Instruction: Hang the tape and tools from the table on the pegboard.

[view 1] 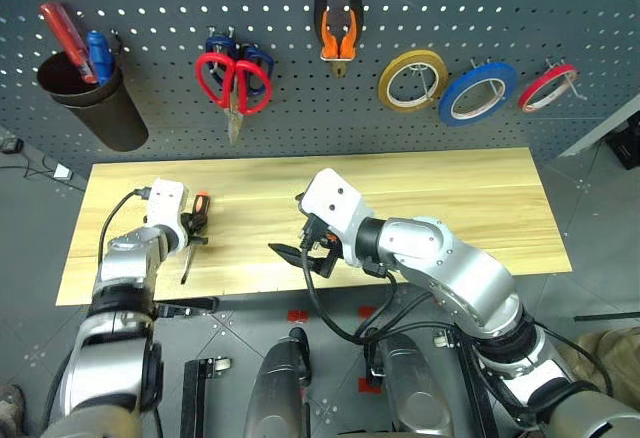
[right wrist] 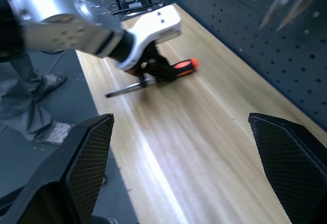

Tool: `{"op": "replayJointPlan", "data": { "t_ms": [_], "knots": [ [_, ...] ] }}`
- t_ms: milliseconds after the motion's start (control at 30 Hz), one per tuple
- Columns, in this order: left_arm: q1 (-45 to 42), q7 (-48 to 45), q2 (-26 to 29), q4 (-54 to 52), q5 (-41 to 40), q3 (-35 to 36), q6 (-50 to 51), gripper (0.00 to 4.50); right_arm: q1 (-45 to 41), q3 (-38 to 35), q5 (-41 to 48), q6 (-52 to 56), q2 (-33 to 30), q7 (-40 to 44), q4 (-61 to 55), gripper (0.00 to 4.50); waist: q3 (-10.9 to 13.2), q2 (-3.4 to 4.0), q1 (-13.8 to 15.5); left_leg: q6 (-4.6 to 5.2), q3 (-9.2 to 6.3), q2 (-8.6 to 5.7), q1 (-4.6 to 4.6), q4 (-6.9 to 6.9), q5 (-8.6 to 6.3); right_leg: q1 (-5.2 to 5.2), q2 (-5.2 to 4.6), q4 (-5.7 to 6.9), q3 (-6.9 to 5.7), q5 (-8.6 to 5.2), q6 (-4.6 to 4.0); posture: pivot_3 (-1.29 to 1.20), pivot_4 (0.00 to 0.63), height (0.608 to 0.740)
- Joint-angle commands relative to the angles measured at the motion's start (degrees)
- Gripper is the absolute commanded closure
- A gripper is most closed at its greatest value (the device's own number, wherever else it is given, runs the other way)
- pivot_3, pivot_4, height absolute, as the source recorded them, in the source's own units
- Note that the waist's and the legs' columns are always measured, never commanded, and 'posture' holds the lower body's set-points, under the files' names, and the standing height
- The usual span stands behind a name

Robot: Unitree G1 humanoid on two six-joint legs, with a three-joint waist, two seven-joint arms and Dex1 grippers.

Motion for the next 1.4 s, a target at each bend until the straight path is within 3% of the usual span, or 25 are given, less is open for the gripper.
{"op": "replayJointPlan", "data": {
  "t_ms": [33,100,200,233,333,467,533,733,833,1033,1233,1400],
  "knots": [
    [9.20,5.22,0.59,-16.78,0.75,3.79,-1.07,3.71,0.70,-1.08,0.04,-4.64,0.66,0.66,-1.99,0.00,-0.26,-0.29,-0.38,-0.02,-0.05,0.02,-0.04,0.00,0.01,-0.01,0.00,-0.03,-0.06,0.00,0.00,-0.28,0.242,0.740],
    [14.26,7.66,-0.31,-24.99,0.77,5.31,-0.56,3.72,0.80,-1.65,-0.05,-5.34,1.11,0.06,-2.25,0.00,-0.59,-0.45,-0.49,-0.02,-0.07,0.00,-0.08,-0.01,0.01,0.00,-0.05,-0.06,-0.09,0.00,-0.01,-0.28,0.233,0.740],
    [22.36,15.35,-4.70,-39.46,1.92,9.67,-3.13,3.72,0.18,-2.92,-1.33,-6.80,2.47,-2.10,-0.95,0.00,-2.21,-0.52,-0.50,-0.02,-0.16,-0.08,-0.21,0.01,0.02,-0.05,-0.12,-0.03,-0.18,0.01,-0.01,-0.27,0.155,0.740],
    [24.53,17.61,-5.55,-43.50,3.48,10.56,-4.16,3.72,-0.01,-3.32,-1.51,-6.82,2.79,-2.59,-0.91,0.00,-3.08,-0.58,-0.50,-0.02,-0.19,-0.08,-0.22,0.01,0.02,-0.03,-0.13,-0.08,-0.21,0.01,-0.01,-0.27,0.155,0.740],
    [27.07,22.85,-6.73,-50.85,7.68,12.18,-6.97,3.72,-0.53,-4.12,-1.89,-7.02,3.41,-2.93,-0.90,0.00,-5.15,-0.60,-0.30,-0.02,-0.32,-0.13,-0.30,0.01,0.02,-0.01,-0.15,-0.07,-0.38,0.02,0.00,-0.26,0.115,0.740],
    [26.49,26.78,-7.21,-55.91,9.81,14.32,-10.44,3.72,-0.91,-4.48,-1.94,-7.37,3.63,-2.97,-0.84,0.00,-7.54,-0.58,-0.33,0.02,-0.39,-0.14,-0.29,0.05,0.01,0.00,-0.15,0.07,-0.42,0.07,-0.01,-0.26,0.096,0.740],
    [21.33,27.63,-5.27,-57.25,9.41,16.02,-11.30,3.72,-1.24,-5.09,-1.91,-7.55,3.73,-3.11,-1.04,0.00,-8.62,-0.60,-0.24,0.21,-0.39,-0.14,-0.20,0.06,-0.09,0.05,-0.14,0.12,-0.41,0.09,-0.01,-0.26,0.085,0.740],
    [1.73,26.80,-0.83,-44.23,7.31,14.63,-13.22,3.72,-5.11,-7.42,-1.50,-7.70,6.99,-4.29,2.52,0.00,-10.18,-0.75,-0.49,0.18,-0.50,-0.06,-0.17,0.10,0.25,0.06,0.07,0.18,-0.43,0.43,-0.16,-0.27,0.075,0.740],
    [-9.85,24.65,0.81,-29.65,7.00,11.73,-19.64,3.72,-7.33,-8.03,-2.21,-9.02,8.06,-4.51,5.20,0.00,-10.79,-0.82,-0.74,0.22,-0.46,-0.06,-0.06,0.12,0.32,0.10,0.19,0.18,-0.44,0.52,-0.12,-0.29,0.073,0.740],
    [-24.27,23.92,1.33,-5.66,7.51,8.52,-31.06,3.72,-8.74,-7.53,-3.73,-11.24,8.24,-4.92,7.78,0.00,-11.07,-0.90,-2.08,0.02,-0.39,-0.08,-0.07,0.12,0.47,0.09,0.16,0.15,-0.37,0.57,-0.12,-0.32,0.074,0.740],
    [-29.24,24.71,1.17,6.55,8.03,6.31,-38.44,3.72,-8.21,-6.68,-4.71,-10.66,9.28,-5.56,6.70,0.00,-11.08,-0.91,-4.45,0.00,-0.36,-0.09,-0.11,0.07,0.48,0.05,0.10,0.13,-0.36,0.57,-0.11,-0.34,0.074,0.740],
    [-24.58,26.13,1.22,3.20,7.19,7.04,-39.24,3.72,-7.60,-6.21,-4.89,-9.74,9.53,-5.70,5.62,0.00,-11.18,-0.87,-7.00,0.00,-0.37,-0.09,-0.11,0.10,0.49,0.05,0.08,0.17,-0.28,0.57,-0.11,-0.37,0.076,0.740]
  ]
}}
